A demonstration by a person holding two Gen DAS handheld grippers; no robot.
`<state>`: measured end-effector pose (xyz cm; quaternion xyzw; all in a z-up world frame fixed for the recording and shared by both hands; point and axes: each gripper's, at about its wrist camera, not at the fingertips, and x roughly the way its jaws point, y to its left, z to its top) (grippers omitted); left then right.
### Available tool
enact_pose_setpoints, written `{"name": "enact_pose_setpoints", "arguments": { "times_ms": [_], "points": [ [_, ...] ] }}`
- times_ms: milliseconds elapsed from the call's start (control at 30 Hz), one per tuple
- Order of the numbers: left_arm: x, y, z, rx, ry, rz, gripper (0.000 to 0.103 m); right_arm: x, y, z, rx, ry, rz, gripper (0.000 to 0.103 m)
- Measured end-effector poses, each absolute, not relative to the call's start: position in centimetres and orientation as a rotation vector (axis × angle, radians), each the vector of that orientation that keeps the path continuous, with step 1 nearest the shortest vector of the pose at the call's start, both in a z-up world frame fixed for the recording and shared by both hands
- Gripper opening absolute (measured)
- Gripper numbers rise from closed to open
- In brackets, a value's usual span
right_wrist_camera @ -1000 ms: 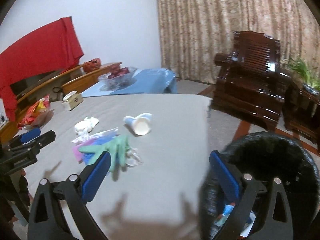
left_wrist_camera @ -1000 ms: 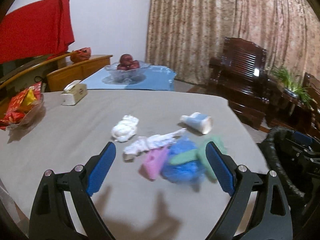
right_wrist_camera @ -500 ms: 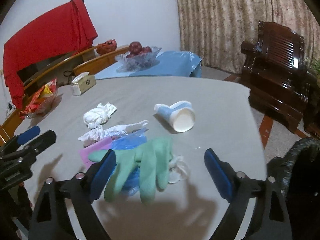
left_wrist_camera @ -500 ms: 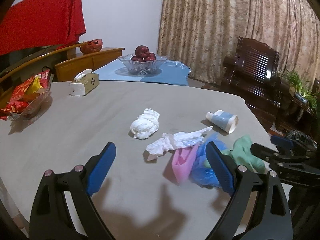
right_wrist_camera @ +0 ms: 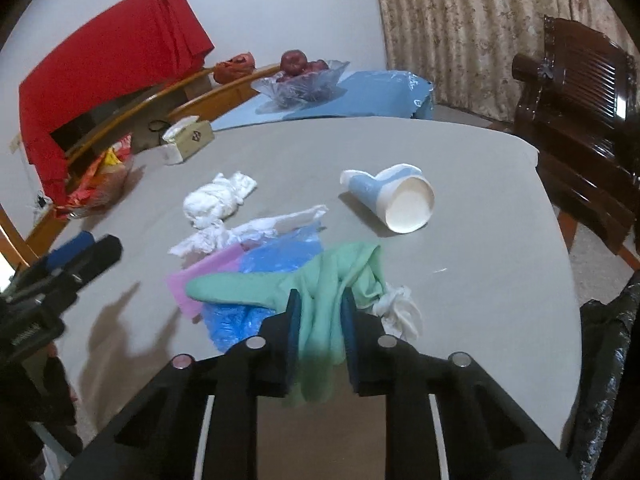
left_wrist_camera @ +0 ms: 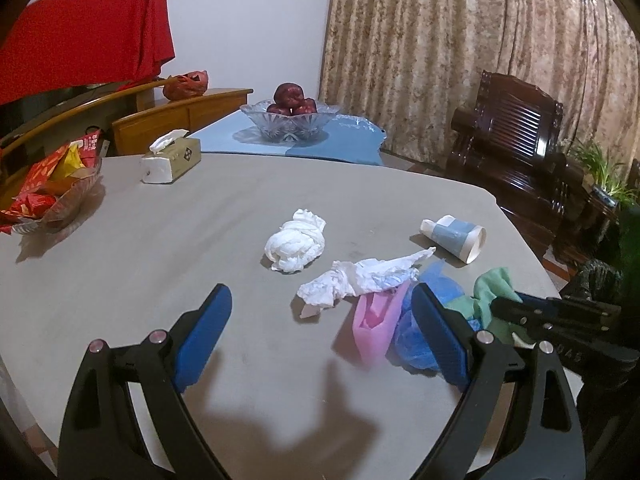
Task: Collect trash
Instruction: 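Return to the table and grasp the green glove with the right tool, then grasp the blue plastic bag with the left tool while the right tool holds the glove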
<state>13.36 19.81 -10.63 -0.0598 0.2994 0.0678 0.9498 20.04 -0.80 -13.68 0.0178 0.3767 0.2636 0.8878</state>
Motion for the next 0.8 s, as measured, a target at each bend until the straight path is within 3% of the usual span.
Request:
{"name": "enact_pose_setpoints", "arguments": {
  "times_ms": [200,533,800],
  "points": [
    [13.2,18.7,-10.6,-0.113,0.612,0.119,0.089,19.1,-1.9,-12.3,0.03,0.734,0.565,0.009],
    [13.5,15.6,-11.1,-0.094,0.625,0.058,0.089,17.5,-6.0,-9.8,0.049,0.675,0.51,0.009],
    [14.5,13.5,-12.7,-0.078,0.666,0.005,0.086,17.3,-8.0,-11.3,0.056,0.711,0.476,0.009]
  ]
}}
